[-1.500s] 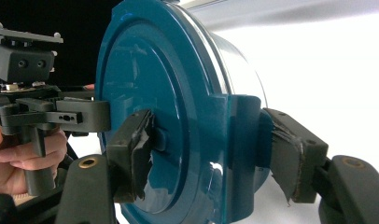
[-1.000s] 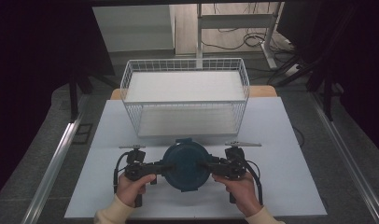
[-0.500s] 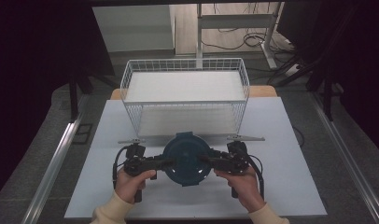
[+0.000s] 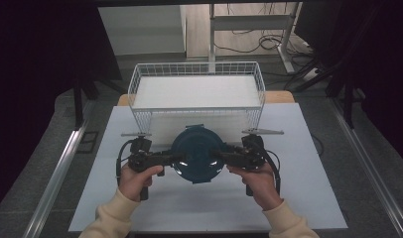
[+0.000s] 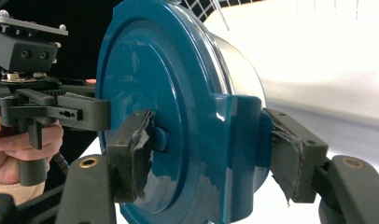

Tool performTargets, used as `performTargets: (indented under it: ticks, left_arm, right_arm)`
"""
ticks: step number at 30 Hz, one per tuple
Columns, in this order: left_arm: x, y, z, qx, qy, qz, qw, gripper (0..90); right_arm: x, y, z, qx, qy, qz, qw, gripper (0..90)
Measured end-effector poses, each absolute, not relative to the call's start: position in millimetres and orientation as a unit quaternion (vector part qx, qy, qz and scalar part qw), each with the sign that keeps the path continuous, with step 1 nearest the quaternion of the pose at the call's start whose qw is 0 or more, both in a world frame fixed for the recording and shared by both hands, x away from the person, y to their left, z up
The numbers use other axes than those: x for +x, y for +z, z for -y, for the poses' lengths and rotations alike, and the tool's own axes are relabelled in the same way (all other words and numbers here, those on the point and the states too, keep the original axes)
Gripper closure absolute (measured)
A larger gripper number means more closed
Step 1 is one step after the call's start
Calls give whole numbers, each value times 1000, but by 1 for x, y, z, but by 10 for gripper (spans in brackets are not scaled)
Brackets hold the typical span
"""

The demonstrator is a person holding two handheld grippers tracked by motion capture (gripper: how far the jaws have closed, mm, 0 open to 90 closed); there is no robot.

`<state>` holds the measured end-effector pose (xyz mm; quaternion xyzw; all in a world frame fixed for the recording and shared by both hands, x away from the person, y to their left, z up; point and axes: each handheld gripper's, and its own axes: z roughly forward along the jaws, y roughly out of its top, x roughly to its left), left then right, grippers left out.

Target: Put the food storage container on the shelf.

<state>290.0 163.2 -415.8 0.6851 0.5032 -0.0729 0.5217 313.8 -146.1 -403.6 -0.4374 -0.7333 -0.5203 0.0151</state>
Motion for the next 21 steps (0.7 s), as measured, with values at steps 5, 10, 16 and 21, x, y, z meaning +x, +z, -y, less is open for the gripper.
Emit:
performTargets:
  ticks: [5,10,16,21]
  left_arm:
    - [294,-402,-164,685,-71,-497,527,388]
    - [300,-388,-163,687,-68,-492,530,388]
    - [309,-373,-162,691,-68,-485,532,389]
    - [311,-359,-162,698,-52,-480,530,389]
  right_arm:
    - [316,-389,146,-433,-525,733,4,361]
    - [320,-375,147,-427,-531,731,-6,361]
    - [325,-359,149,-425,-536,730,-15,361]
    - [329,-349,149,-424,-542,726,-12,363]
